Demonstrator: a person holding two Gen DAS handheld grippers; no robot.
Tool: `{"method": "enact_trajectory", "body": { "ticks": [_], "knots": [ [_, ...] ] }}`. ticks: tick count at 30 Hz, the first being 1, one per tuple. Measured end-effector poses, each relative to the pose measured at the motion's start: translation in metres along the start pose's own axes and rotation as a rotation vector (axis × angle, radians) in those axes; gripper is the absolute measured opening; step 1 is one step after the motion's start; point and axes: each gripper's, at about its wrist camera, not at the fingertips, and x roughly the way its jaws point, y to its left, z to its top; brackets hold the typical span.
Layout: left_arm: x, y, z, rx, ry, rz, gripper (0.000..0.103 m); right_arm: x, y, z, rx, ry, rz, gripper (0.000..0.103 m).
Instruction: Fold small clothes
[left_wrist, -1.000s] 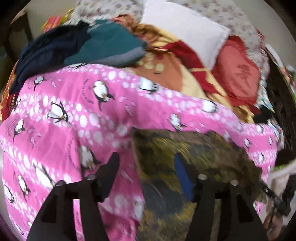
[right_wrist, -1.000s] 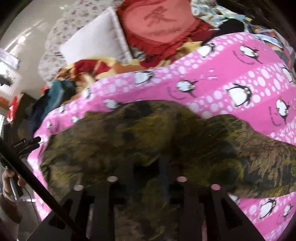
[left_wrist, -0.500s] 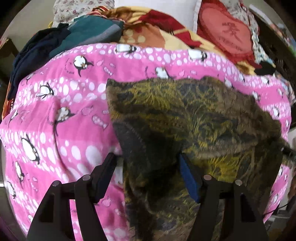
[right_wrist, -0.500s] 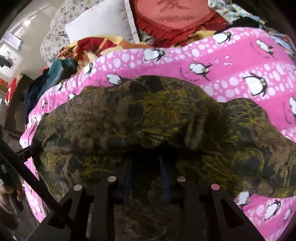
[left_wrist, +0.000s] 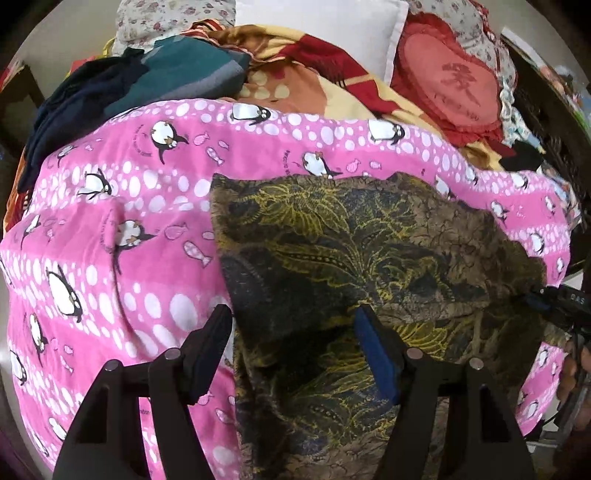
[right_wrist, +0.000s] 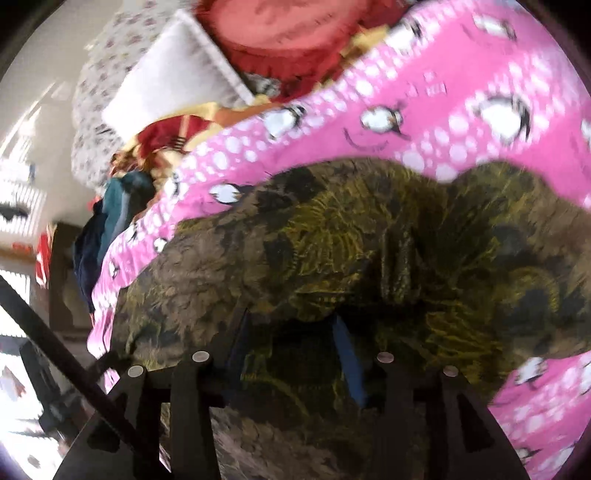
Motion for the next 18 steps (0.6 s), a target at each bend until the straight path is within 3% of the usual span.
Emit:
{"method": "enact_trajectory", "body": {
  "ticks": [1,4,7,8,11,13,18],
  "knots": [
    [0.002,-0.001,0.000,-0.002,0.009,0.001,0.068,-0.003,0.001,-0.002,-0.013,-0.012,-0.001,0.005],
    [0.003,0.000,-0.005,0.003,0.018,-0.007,0.068,-0.021,0.012,-0.014,-0.102,-0.058,-0.037,0.004],
    [0.008,0.000,-0.008,0.011,0.038,0.020,0.068,-0.007,0.003,-0.018,-0.080,0.006,-0.059,0.005],
    [0.007,0.000,-0.009,0.004,0.040,0.020,0.068,-0.009,-0.002,-0.018,-0.048,-0.018,-0.034,0.005],
    [-0.008,-0.004,-0.008,-0.010,0.010,-0.001,0.068,-0.031,-0.018,-0.015,0.042,-0.065,0.030,0.015],
    [-0.020,-0.013,-0.007,0.003,-0.015,-0.012,0.068,-0.048,-0.026,-0.015,0.057,-0.122,0.008,0.029],
    [-0.026,-0.050,-0.003,0.055,-0.033,-0.052,0.068,-0.054,-0.040,0.004,0.081,-0.130,0.013,0.029]
  ]
}}
